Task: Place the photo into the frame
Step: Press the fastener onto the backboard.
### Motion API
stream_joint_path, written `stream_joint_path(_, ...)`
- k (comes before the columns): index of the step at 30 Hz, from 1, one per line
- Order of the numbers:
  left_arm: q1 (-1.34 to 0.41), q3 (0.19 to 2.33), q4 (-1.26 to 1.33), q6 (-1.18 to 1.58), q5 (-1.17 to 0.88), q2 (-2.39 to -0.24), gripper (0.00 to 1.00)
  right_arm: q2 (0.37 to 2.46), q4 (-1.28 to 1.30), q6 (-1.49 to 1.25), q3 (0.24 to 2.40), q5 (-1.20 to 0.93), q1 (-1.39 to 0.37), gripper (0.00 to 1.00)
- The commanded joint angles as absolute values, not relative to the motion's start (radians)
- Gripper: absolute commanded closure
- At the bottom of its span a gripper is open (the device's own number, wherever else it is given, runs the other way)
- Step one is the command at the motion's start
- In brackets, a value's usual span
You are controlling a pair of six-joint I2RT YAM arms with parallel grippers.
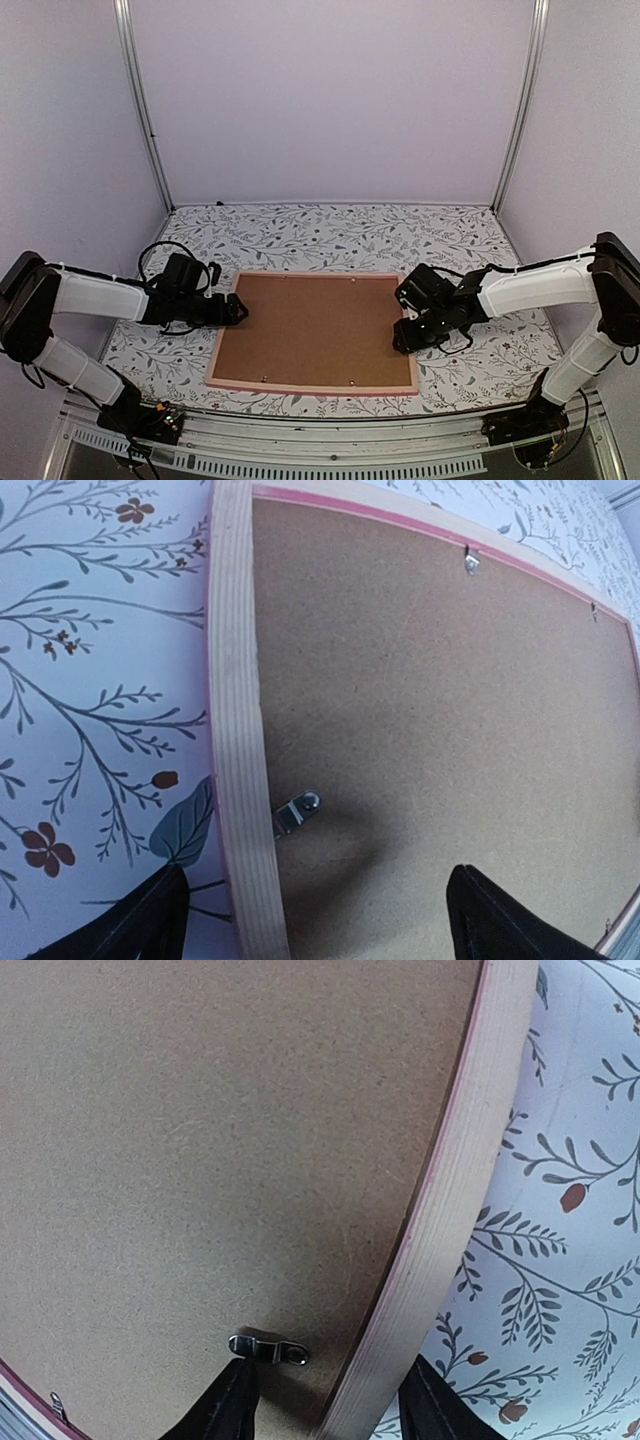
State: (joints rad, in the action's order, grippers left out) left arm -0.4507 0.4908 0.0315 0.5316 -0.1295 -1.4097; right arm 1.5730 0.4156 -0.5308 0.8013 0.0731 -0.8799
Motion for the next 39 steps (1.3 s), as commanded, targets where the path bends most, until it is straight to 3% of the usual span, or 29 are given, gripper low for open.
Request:
stream_joint_path(1, -0.454, 0.481, 0.024, 0.526, -0.115, -1.423, 0.08, 1.611, 0.448, -0.581, 0.825, 0.149, -0.881, 0.51)
stream_joint_path(12, -0.464, 0.477, 0.021, 0.52, -0.101, -1.428, 0.08, 1.653, 0.432, -0.603, 0.887, 0.153, -0.881, 0.5)
stream_joint_path(21, -0.467, 0.48, 0.019, 0.514, -0.098, -1.432, 0.08, 1.69, 0.444, -0.618, 0.925, 0.175, -0.878, 0.44)
stream_joint_path(39, -0.472, 0.485, 0.017, 0.51, -0.092, -1.442, 0.08, 1.728, 0.433, -0.656, 0.952, 0.191, -0.833, 0.48)
